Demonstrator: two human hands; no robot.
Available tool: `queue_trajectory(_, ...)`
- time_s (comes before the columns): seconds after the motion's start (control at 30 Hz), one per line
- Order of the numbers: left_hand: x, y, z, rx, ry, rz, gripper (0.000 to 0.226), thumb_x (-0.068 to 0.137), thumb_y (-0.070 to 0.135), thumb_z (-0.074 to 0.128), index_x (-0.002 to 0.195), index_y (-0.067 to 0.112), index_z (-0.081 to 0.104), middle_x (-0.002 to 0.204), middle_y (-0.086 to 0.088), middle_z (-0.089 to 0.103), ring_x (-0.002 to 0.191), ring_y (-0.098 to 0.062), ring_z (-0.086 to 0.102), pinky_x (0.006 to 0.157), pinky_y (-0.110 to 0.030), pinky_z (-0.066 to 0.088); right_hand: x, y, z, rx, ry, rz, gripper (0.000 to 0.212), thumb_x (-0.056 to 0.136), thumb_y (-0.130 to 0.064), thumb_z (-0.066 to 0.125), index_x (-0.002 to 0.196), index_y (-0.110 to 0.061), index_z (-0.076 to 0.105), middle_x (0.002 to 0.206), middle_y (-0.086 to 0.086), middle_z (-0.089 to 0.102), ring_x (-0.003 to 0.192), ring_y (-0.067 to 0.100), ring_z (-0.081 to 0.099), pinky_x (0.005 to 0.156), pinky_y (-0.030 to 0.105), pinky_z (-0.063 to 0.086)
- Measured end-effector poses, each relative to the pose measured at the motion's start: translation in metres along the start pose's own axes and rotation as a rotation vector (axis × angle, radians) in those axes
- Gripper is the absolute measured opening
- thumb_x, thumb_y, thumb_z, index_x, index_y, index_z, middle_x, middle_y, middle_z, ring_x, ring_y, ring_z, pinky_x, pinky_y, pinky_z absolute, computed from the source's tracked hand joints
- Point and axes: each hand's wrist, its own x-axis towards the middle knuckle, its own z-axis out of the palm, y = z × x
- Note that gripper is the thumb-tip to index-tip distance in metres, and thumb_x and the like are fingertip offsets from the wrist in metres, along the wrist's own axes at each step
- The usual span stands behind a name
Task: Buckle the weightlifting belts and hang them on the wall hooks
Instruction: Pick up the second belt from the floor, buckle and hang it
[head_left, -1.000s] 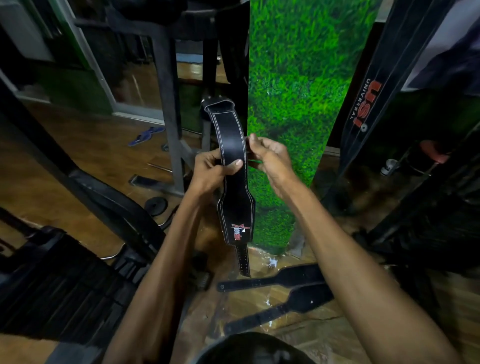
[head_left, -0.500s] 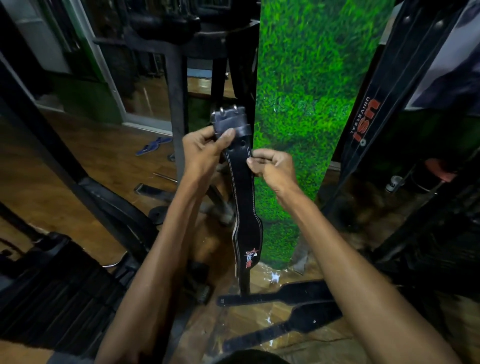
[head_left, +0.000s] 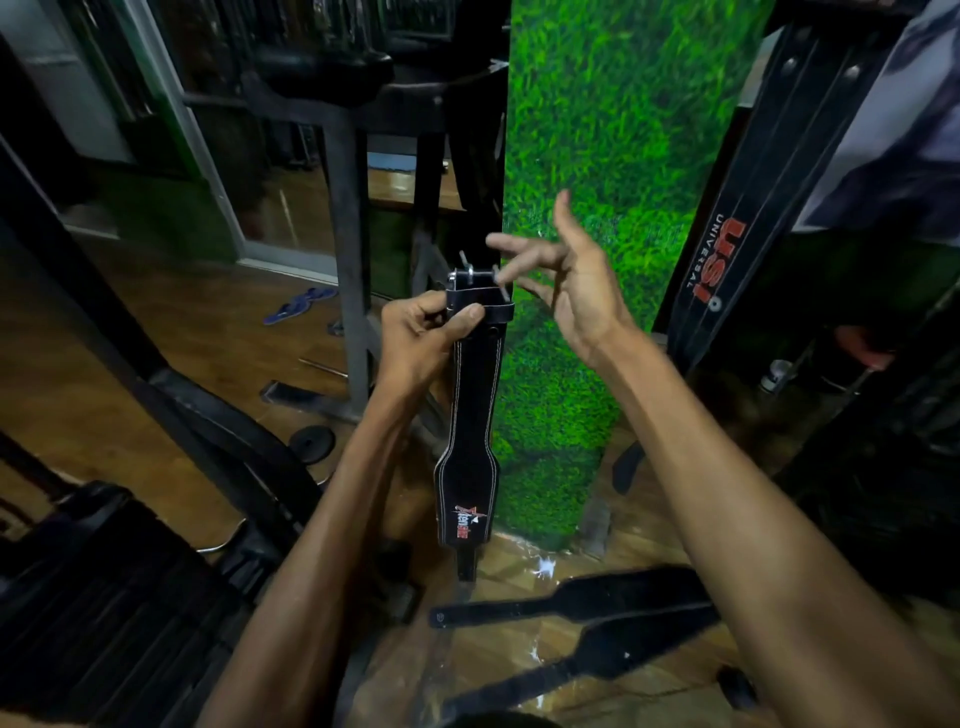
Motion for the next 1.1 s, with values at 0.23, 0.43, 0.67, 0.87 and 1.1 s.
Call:
queue_trajectory(0.23,0.009,-0.001,-0.003,0.007,-0.044,0.038,0.036,0.084,0.021,0.080,0.090,-0.013,0.071,0.084,-0.010,0.061,0.082,-0.017,0.053,0.073,-0.037,0.041,0.010,0.003,0.000,-0.177,0.127,0.100,0.082,0.102,-0.069,0.017,0.106,-0.018,0.082,0.155,0.002,0.052,0.143,0.018,0.044,0.121,0.057,0.028)
queue_trajectory(0.43,0.019,0.002,0.001,-0.011,-0.081,0.053,0.013,0.085,0.002,0.076,0.092,-0.008,0.074,0.082,-0.008,0.064,0.075,-0.008,0.056,0.066,-0.022,0.046,0.009,-0.006,0.015,-0.036,-0.020,-0.024,0.083,0.107,-0.059,0.016,0.085,-0.014,0.083,0.117,0.016,0.076,0.120,0.018,0.066,0.112,0.040,0.040)
queue_trajectory(0.67,0.037,0.003,-0.006,-0.081,-0.090,0.079,0.009,0.086,-0.003,0.074,0.094,0.002,0.075,0.080,0.002,0.069,0.074,0.002,0.060,0.070,-0.016,0.049,0.021,0.001,0.005,-0.196,0.209,0.187,0.035,0.089,-0.057,0.070,0.082,-0.023,0.077,0.083,-0.008,0.075,0.082,0.012,0.066,0.074,0.033,0.045)
queue_trajectory(0.87,0.046,0.000,-0.004,-0.115,-0.127,0.079,0.017,0.083,0.011,0.079,0.082,-0.005,0.073,0.076,-0.001,0.061,0.077,-0.012,0.052,0.070,-0.033,0.041,0.025,-0.016,0.005,-0.164,0.248,0.143,0.030,0.086,-0.040,0.078,0.101,-0.014,0.077,0.080,-0.009,0.074,0.080,0.010,0.066,0.083,0.034,0.051)
queue_trajectory(1.1,0.054,-0.001,-0.006,-0.113,-0.204,0.083,0.025,0.081,0.021,0.083,0.061,0.017,0.067,0.067,0.014,0.054,0.073,-0.011,0.047,0.071,-0.035,0.036,0.025,-0.029,-0.001,-0.140,0.230,0.171,0.008,0.085,-0.023,0.079,0.091,-0.018,0.079,0.080,-0.006,0.076,0.077,0.009,0.065,0.080,0.033,0.044)
